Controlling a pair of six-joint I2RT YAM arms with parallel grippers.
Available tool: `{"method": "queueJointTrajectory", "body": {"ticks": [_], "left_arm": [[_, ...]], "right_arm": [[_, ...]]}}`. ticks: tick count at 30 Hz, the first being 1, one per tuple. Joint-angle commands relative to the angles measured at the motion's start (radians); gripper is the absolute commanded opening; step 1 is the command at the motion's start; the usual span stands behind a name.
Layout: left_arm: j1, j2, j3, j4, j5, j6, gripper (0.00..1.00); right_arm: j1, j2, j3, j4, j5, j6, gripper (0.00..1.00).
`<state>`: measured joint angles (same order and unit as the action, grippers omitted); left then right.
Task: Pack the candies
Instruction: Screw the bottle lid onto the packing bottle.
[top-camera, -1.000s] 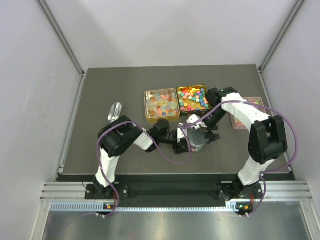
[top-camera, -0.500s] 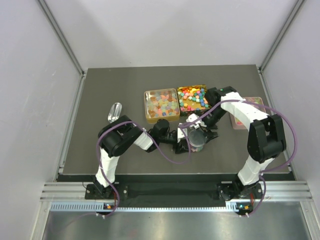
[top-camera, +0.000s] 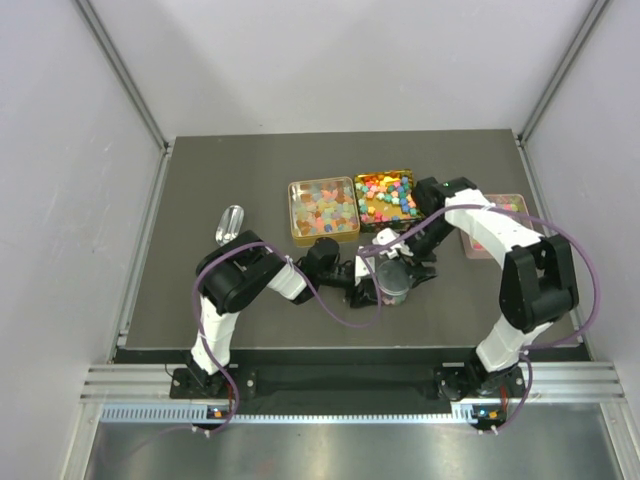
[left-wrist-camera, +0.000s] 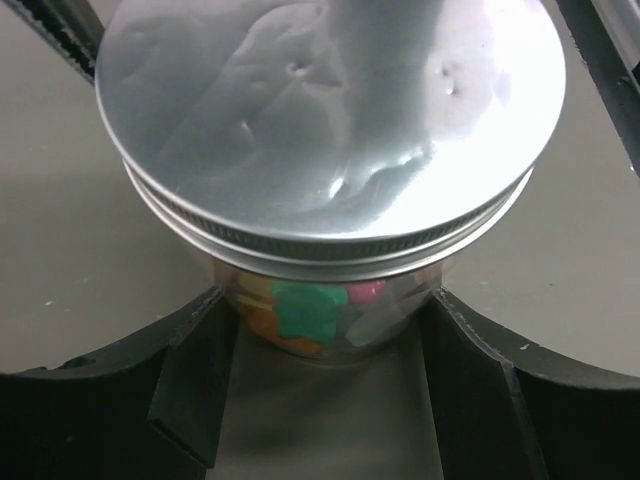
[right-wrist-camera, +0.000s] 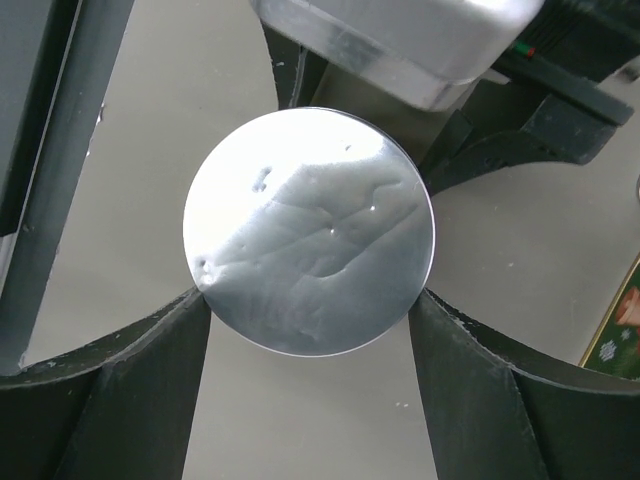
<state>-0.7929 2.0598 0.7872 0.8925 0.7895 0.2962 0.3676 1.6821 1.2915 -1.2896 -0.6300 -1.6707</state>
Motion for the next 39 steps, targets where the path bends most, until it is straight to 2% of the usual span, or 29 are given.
{"method": "queueJointTrajectory", "body": {"ticks": [1,11,16,19,21,22,23,27,34,39], "left_arm": [[0.011,0.072,-0.031,-0.283,-0.136,0.041,0.0],[0.012,0.071,-0.031,-0.288,-0.145,0.04,0.0],[0.012,0.072,-0.028,-0.291,-0.148,0.041,0.0],[0.011,0.076,-0.026,-0.297,-0.139,0.052,0.0],[0.011,0.076,-0.029,-0.296,-0.138,0.061,0.0],[0.008,0.077,-0.031,-0.294,-0.138,0.066,0.0],[0.009,0.077,-0.029,-0.293,-0.139,0.069,0.0],[0.004,0.085,-0.026,-0.297,-0.141,0.081,0.0],[-0.008,0.082,-0.034,-0.303,-0.142,0.098,0.0],[-0.012,0.082,-0.036,-0.305,-0.147,0.104,0.0]], "right_arm": [[0.017,-0.03,-0.099,-0.017,-0.025,0.112,0.63],[0.019,-0.087,-0.207,0.105,-0.023,0.391,0.63],[0.021,-0.107,-0.235,0.136,-0.017,0.463,0.63],[0.021,-0.133,-0.25,0.142,-0.004,0.486,0.69],[0.016,-0.166,-0.268,0.141,0.027,0.462,0.76],[0.013,-0.192,-0.284,0.132,0.05,0.435,0.93],[0.008,-0.203,-0.293,0.139,0.067,0.398,0.99],[-0.002,-0.217,-0.276,0.159,0.107,0.347,1.0],[-0.07,-0.148,-0.112,0.081,0.061,0.232,1.0],[-0.073,-0.107,-0.032,0.055,0.029,0.169,1.0]]}}
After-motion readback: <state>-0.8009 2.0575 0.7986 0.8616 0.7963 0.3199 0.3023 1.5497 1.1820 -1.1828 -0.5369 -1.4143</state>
